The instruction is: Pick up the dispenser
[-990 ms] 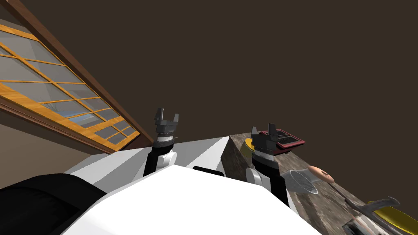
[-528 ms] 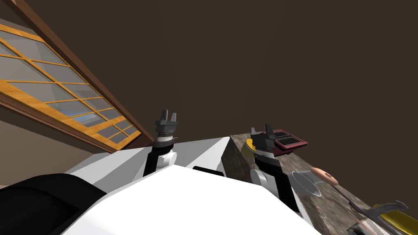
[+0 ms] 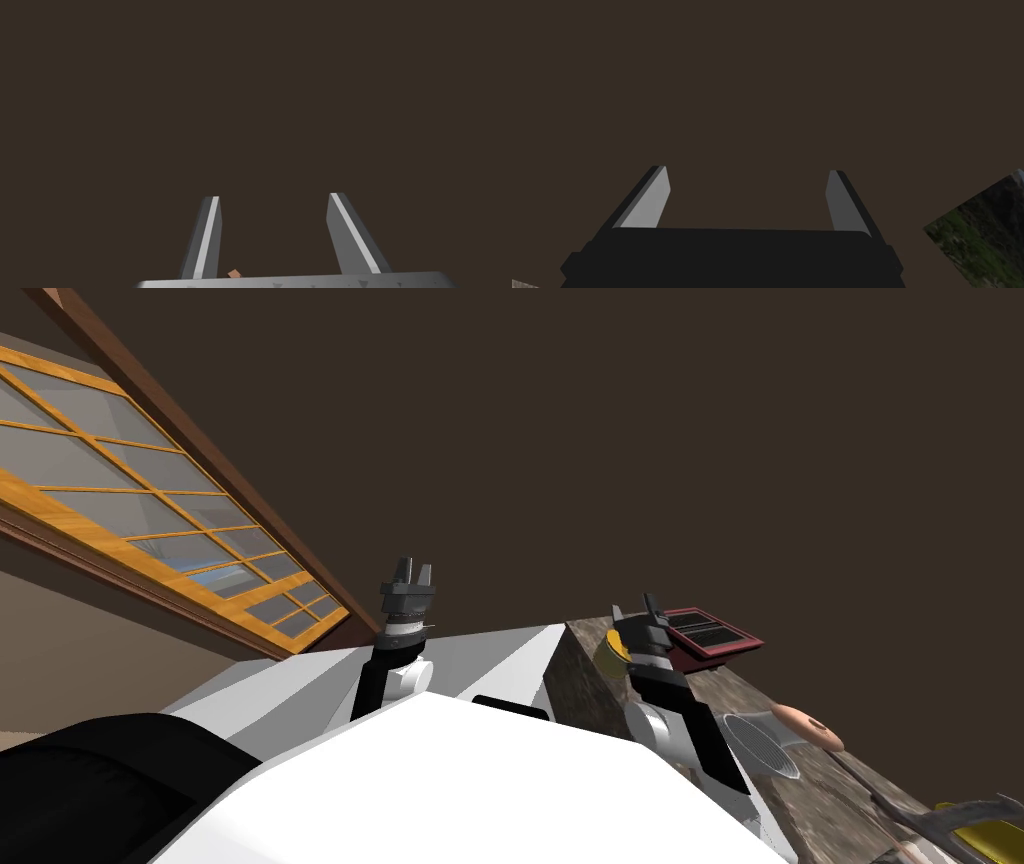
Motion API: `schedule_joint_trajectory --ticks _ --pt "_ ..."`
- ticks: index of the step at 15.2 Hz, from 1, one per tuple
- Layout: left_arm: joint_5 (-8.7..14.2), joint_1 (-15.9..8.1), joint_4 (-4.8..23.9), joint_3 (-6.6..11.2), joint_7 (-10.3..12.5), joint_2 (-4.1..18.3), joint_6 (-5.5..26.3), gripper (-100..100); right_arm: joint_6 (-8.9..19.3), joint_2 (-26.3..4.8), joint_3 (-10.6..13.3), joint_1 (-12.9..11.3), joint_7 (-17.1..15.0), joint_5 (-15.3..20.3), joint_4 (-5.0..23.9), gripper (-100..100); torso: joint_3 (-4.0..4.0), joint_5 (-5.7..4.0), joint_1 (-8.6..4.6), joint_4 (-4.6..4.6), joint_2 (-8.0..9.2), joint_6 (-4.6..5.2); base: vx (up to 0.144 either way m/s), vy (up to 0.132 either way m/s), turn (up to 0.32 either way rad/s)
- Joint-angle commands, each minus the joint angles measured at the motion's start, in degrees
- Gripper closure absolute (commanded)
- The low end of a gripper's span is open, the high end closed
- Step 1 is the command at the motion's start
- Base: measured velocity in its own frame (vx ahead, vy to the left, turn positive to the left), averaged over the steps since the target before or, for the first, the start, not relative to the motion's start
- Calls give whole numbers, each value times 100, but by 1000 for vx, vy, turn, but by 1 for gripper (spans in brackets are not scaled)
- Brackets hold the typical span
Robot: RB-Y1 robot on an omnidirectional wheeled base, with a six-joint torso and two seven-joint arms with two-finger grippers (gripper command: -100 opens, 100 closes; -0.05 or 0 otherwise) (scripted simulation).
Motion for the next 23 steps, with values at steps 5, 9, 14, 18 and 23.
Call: schedule_joint_trajectory --ticks 5,9,14,18,23 --pt "0 0 0 0 0 0 0 0 718 -332 -240 -115 -282 -674 139 -100 1 0 0 0 1 1 2 9 20" --pt "0 0 0 0 0 0 0 0 1073 -447 -337 -167 -389 -954 204 -100 1 0 -1 0 1 0 1 7 22" --pt "0 0 0 0 0 0 0 0 1648 -671 -542 -276 -615 -1511 343 -100 1 0 -1 0 1 0 1 7 23" --pt "0 0 0 0 0 0 0 0 1981 -779 -648 -332 -732 -1800 416 -100 1 0 -1 0 1 0 0 3 13" --pt "0 0 0 0 0 0 0 0 2621 -986 -868 -444 -974 -2394 568 -100 1 -1 -3 0 1 0 0 3 22"
